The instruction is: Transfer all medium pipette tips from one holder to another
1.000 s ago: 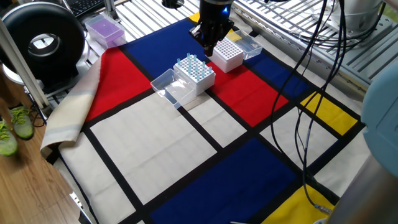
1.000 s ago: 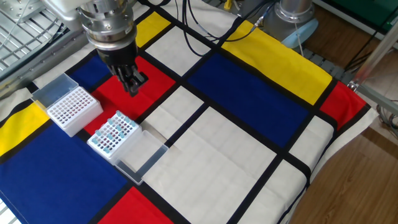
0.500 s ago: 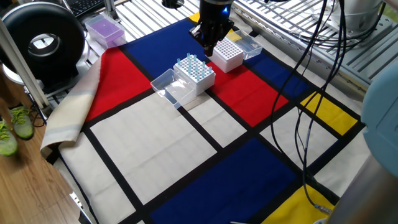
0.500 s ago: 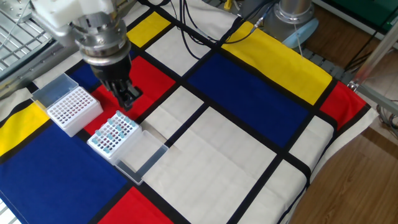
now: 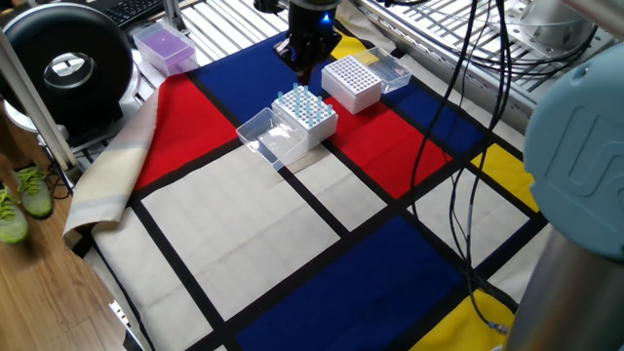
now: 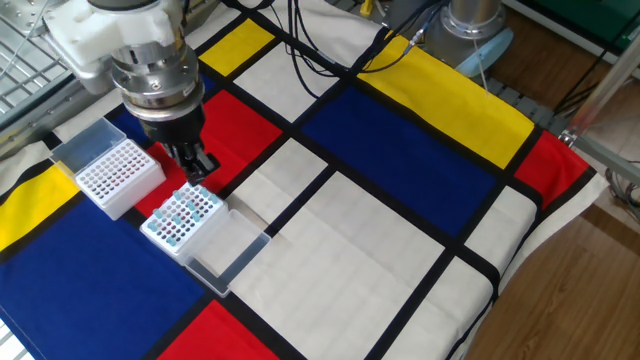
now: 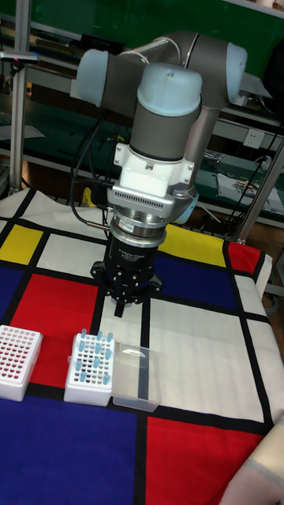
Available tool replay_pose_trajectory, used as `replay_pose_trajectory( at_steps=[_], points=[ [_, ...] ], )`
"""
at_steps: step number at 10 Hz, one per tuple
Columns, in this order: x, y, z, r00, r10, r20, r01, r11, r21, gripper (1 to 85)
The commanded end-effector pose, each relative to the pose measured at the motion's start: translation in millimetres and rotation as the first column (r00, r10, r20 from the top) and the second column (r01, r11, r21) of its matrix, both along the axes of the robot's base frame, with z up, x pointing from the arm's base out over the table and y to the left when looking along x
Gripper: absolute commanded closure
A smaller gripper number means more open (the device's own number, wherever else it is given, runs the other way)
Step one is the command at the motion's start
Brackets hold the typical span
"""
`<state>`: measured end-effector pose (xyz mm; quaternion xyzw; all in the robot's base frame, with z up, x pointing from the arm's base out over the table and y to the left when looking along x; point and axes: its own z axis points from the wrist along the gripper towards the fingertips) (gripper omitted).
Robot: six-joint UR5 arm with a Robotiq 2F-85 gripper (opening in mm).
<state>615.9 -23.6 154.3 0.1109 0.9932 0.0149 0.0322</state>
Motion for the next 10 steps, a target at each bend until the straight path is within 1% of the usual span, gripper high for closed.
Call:
replay_pose_trajectory(
  at_steps=[1,2,4,5,6,7,8,9,10],
  points=[
    [0.6,-15.6,0.2,0.991,-0.132,0.0,0.132,0.99,-0.052,84.0],
    [0.2,-12.8,0.1,0.991,-0.131,-0.003,0.131,0.991,-0.041,84.0],
    [-0.2,-11.2,0.1,0.991,-0.131,-0.006,0.131,0.991,-0.035,83.7],
    [0.1,-11.2,0.1,0.994,-0.113,-0.005,0.112,0.993,-0.036,84.0],
    [1.2,-7.2,0.1,0.998,-0.059,-0.002,0.059,0.998,-0.024,82.3],
    [2.1,-6.5,-0.1,1.0,0.007,0.002,-0.007,1.0,-0.013,73.0],
    [-1.1,-36.8,-2.9,0.994,0.106,-0.006,-0.106,0.994,-0.03,58.3],
    [3.2,-49.3,-7.5,0.99,0.144,0.016,-0.144,0.99,0.002,53.3],
    [3.6,-58.5,-12.4,0.987,0.161,0.022,-0.162,0.987,0.02,51.3]
  ],
)
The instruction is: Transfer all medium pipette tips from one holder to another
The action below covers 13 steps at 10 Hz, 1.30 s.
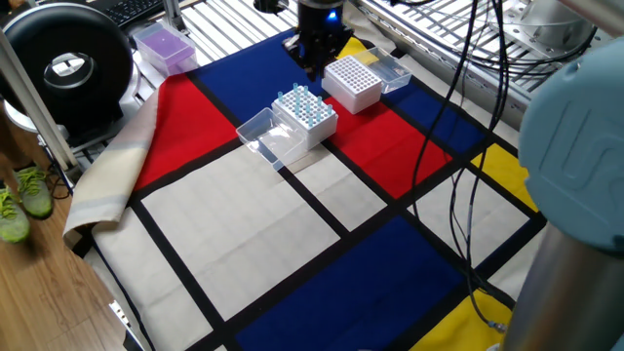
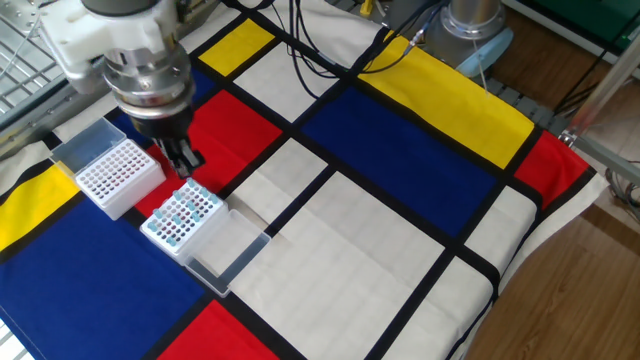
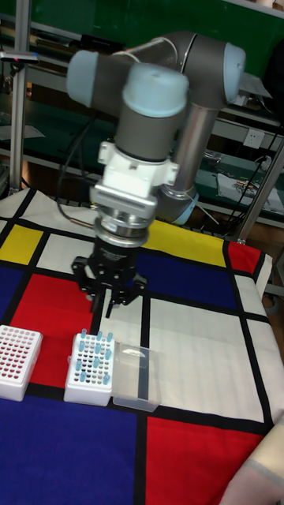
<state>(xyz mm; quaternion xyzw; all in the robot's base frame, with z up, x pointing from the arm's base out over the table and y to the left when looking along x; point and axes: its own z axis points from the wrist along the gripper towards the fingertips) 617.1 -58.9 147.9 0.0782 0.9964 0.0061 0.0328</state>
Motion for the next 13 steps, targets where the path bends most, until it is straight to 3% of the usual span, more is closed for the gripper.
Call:
replay_pose_trajectory(
  at_steps=[1,3,6,13],
  points=[
    [3.0,-29.7,-10.6,0.994,0.103,0.025,-0.104,0.994,0.044,50.7],
    [2.5,-30.7,-22.1,0.994,0.098,0.041,-0.1,0.993,0.06,51.0],
    [3.1,-31.9,-38.3,0.993,0.096,0.063,-0.099,0.994,0.037,51.7],
    [-0.7,-19.4,-54.0,0.993,0.063,0.097,-0.067,0.997,0.035,54.7]
  ],
)
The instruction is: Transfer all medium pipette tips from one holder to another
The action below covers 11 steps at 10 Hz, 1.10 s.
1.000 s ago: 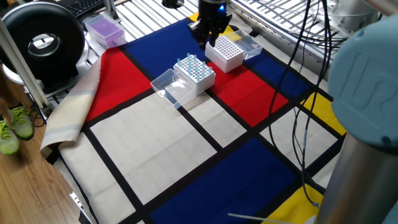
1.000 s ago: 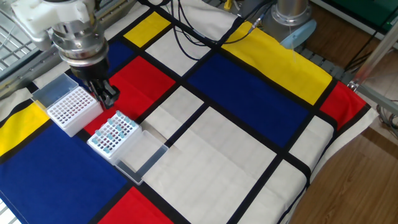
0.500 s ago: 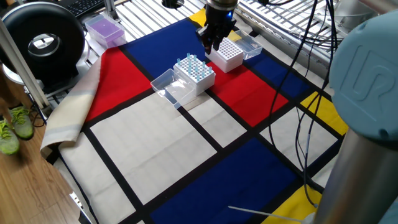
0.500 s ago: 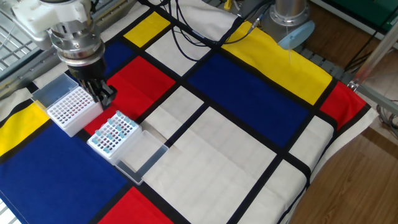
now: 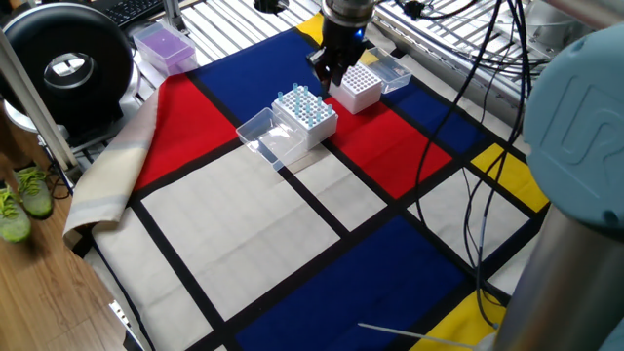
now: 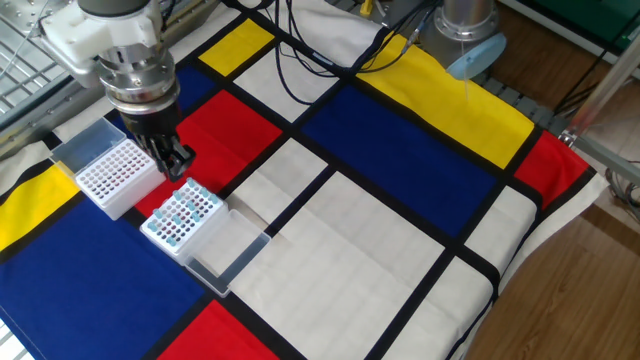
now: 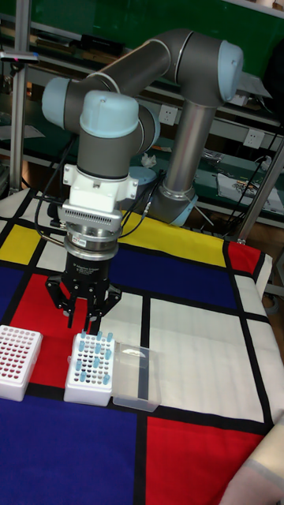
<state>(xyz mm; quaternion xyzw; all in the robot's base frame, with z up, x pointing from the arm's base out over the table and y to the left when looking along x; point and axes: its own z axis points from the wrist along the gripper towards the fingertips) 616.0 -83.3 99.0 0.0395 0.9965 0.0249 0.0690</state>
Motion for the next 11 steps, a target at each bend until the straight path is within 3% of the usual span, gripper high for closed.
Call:
replay_pose_trajectory(
  at_steps=[1,5,11],
  points=[
    [0.0,7.1,-6.6,0.999,-0.022,0.024,0.022,1.0,0.003,54.7],
    [-4.9,13.9,-10.5,0.999,-0.033,0.028,0.033,0.999,0.002,54.7],
    [-10.1,19.6,-14.7,0.999,-0.021,0.038,0.02,0.999,0.033,54.3]
  ],
)
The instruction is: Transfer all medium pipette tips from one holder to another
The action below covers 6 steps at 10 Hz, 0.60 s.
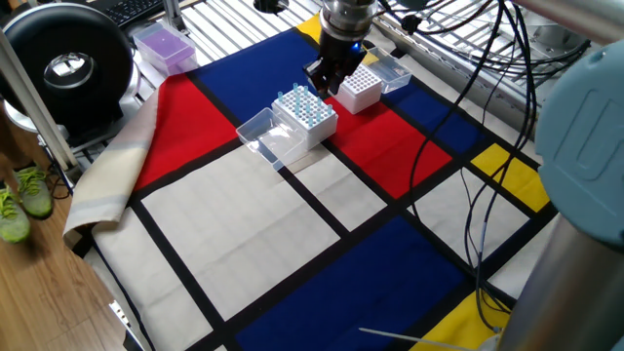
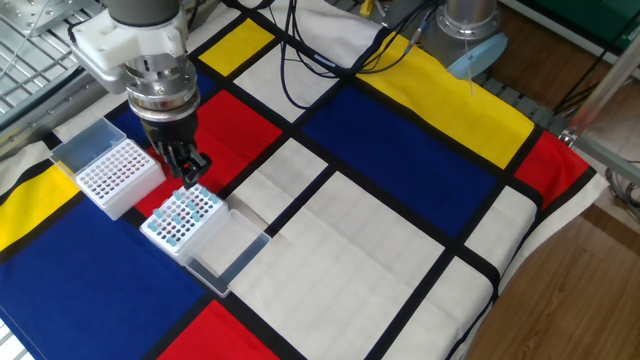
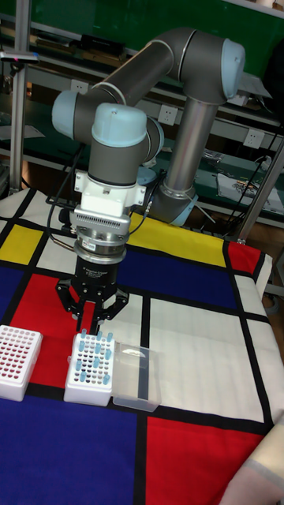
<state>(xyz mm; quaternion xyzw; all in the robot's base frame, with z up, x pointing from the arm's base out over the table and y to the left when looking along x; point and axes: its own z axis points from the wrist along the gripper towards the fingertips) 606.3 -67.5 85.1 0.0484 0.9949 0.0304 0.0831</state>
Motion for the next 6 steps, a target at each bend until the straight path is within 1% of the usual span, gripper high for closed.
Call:
replay_pose_trajectory(
  at_steps=[1,6],
  points=[
    [-0.8,4.3,-1.8,1.0,-0.001,0.011,0.001,1.0,0.025,54.3],
    [-0.2,-2.5,-5.2,0.999,0.03,0.02,-0.031,0.998,0.046,56.0]
  ],
)
